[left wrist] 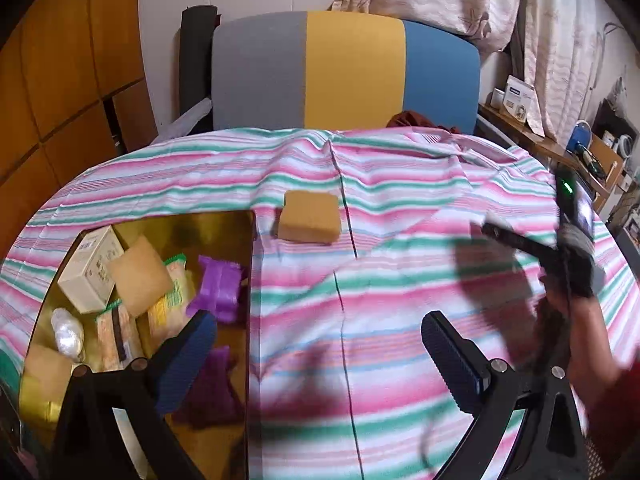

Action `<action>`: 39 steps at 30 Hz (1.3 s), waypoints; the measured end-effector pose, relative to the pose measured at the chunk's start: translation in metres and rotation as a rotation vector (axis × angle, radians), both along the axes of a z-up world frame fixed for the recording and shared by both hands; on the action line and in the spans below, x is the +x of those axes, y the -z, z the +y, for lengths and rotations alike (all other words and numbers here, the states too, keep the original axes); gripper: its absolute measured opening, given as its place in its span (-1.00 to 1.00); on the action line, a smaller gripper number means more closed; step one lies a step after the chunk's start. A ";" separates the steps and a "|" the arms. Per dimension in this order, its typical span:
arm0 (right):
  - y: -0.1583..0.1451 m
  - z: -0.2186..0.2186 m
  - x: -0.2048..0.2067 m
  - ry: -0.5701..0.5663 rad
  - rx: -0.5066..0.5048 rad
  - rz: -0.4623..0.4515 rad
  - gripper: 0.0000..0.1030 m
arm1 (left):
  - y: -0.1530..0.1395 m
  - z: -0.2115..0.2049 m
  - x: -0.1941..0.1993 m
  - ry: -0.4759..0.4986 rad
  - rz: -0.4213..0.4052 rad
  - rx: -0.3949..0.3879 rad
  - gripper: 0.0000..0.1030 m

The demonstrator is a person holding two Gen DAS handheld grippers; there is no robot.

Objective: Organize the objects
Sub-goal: 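Grasp the small yellow sponge with the left tool while the right tool holds the ball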

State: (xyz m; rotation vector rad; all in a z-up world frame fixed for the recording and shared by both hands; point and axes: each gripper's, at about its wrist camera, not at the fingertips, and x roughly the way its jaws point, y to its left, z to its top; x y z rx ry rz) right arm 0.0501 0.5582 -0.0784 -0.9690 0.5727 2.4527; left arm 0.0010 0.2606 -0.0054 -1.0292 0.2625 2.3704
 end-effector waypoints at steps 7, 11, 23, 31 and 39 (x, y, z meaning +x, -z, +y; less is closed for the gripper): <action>-0.004 -0.042 0.008 -0.050 0.117 0.003 -0.27 | -0.009 0.042 -0.054 0.006 0.049 -0.047 1.00; -0.006 -0.058 0.002 -0.077 0.203 -0.020 -0.27 | 0.000 0.069 -0.087 0.034 0.041 -0.104 1.00; 0.003 -0.056 -0.001 -0.055 0.205 -0.044 -0.27 | 0.044 0.099 -0.140 0.058 -0.004 -0.213 0.73; 0.006 -0.055 -0.002 -0.049 0.206 -0.055 -0.27 | 0.068 0.116 -0.147 0.096 -0.045 -0.288 0.42; 0.007 -0.055 -0.002 -0.030 0.224 -0.060 -0.27 | 0.069 0.117 -0.141 0.098 -0.006 -0.281 0.21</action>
